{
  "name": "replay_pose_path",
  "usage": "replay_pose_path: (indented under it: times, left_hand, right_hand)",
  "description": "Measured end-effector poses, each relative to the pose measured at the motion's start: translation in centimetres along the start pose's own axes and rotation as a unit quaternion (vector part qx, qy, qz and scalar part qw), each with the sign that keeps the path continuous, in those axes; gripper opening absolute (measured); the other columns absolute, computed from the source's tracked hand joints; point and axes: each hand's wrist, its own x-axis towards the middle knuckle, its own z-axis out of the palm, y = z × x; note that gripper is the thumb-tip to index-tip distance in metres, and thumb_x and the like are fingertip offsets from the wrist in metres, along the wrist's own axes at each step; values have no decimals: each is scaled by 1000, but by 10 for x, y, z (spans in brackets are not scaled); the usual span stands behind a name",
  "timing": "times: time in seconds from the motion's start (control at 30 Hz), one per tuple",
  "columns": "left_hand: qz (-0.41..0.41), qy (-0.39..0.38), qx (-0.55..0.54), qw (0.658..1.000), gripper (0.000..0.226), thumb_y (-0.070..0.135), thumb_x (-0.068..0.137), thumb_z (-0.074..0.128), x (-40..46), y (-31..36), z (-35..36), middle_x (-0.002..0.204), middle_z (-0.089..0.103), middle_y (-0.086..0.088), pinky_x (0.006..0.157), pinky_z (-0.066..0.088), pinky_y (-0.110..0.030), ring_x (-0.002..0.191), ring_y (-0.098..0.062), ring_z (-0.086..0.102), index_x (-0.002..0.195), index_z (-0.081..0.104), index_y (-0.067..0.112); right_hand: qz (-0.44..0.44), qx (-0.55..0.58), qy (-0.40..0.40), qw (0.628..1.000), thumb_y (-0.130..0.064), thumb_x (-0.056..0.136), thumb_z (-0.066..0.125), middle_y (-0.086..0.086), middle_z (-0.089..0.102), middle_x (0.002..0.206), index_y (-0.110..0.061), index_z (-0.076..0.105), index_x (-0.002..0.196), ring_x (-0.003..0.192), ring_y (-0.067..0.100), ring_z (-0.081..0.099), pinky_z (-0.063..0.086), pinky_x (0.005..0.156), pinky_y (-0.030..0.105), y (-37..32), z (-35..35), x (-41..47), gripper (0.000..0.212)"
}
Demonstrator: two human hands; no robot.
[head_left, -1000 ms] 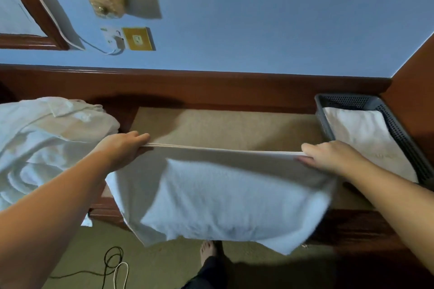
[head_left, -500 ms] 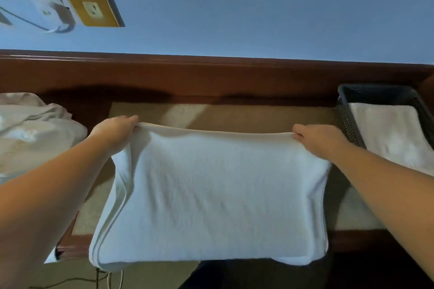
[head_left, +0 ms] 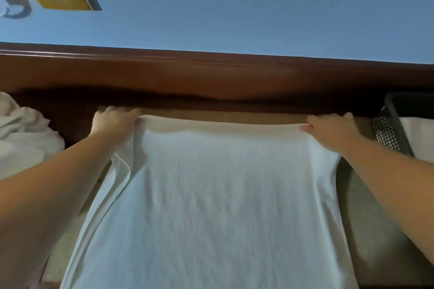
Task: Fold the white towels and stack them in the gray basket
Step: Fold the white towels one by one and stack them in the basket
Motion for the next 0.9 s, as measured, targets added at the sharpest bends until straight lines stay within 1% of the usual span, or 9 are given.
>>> replay_pose_path:
  times: [0.07, 0.2, 0.33, 0.43, 0.57, 0.67, 0.77, 0.83, 0.9]
  left_hand:
    - [-23, -3, 30, 999, 29, 42, 106, 39, 26, 4, -6, 122, 60, -6, 91, 42, -48, 120, -35, 52, 130, 53, 36]
    - [-64, -12, 24, 998, 32, 38, 107, 35, 63, 13, -1, 126, 59, -8, 96, 38, -49, 124, -35, 47, 134, 53, 38]
    - [-101, 8, -30, 994, 31, 34, 107, 33, 81, 18, 14, 120, 60, -11, 95, 37, -51, 119, -38, 47, 127, 56, 34]
    - [-125, 47, -62, 989, 35, 43, 109, 30, 83, 21, 23, 113, 58, -15, 93, 37, -54, 115, -40, 46, 122, 59, 27]
    - [-205, 51, -163, 964, 55, 67, 98, 43, 75, 20, 28, 125, 50, -21, 98, 39, -61, 123, -44, 42, 121, 51, 18]
    - [-288, 34, -268, 919, 87, 78, 82, 60, 54, 15, 26, 140, 42, -20, 108, 38, -60, 135, -44, 37, 138, 38, 14]
    - [-353, -19, -329, 876, 109, 81, 80, 62, 31, 11, 28, 151, 42, -22, 113, 35, -52, 140, -43, 38, 153, 34, 5]
    - [-349, -21, -389, 852, 87, 71, 88, 62, 27, 6, 32, 142, 56, -20, 106, 43, -45, 132, -42, 51, 147, 51, 8]
    - [-340, -1, -462, 819, 62, 55, 95, 64, 32, -1, 34, 131, 66, -17, 96, 48, -39, 121, -39, 61, 138, 61, 12]
  right_hand:
    - [32, -42, 24, 998, -63, 105, 21, 2, 60, 98, -28, 54, 115, 105, 28, 58, 37, 94, 51, -2, -7, 25, 49]
    - [74, -74, 32, 994, -60, 106, 26, 7, 63, 117, -23, 59, 120, 113, 30, 55, 38, 101, 57, -4, -1, 63, 51]
    - [94, -51, 99, 989, -55, 106, 32, 8, 68, 98, -16, 65, 105, 97, 32, 58, 40, 95, 53, -8, 21, 80, 51]
    - [151, 8, 122, 981, -55, 105, 38, 14, 68, 95, -11, 69, 101, 98, 35, 57, 38, 96, 55, -17, 36, 85, 54]
    - [280, 131, 82, 947, -65, 100, 45, 21, 59, 127, -3, 59, 126, 123, 38, 49, 33, 106, 63, -30, 37, 88, 69]
    - [381, 277, 108, 875, -55, 89, 68, 19, 30, 162, -3, 36, 150, 152, 36, 22, 20, 118, 68, -46, 26, 72, 87]
    - [302, 343, 207, 865, -38, 84, 71, 13, 22, 168, -12, 37, 152, 157, 30, 13, 7, 124, 61, -101, 23, 41, 80]
    - [218, 362, 180, 888, -42, 88, 66, 6, 19, 170, -20, 35, 156, 158, 25, 11, 4, 124, 60, -148, 29, 25, 77]
    - [186, 357, 126, 907, -51, 96, 54, 2, 12, 173, -27, 27, 160, 159, 22, 5, 0, 124, 63, -180, 42, 18, 74]
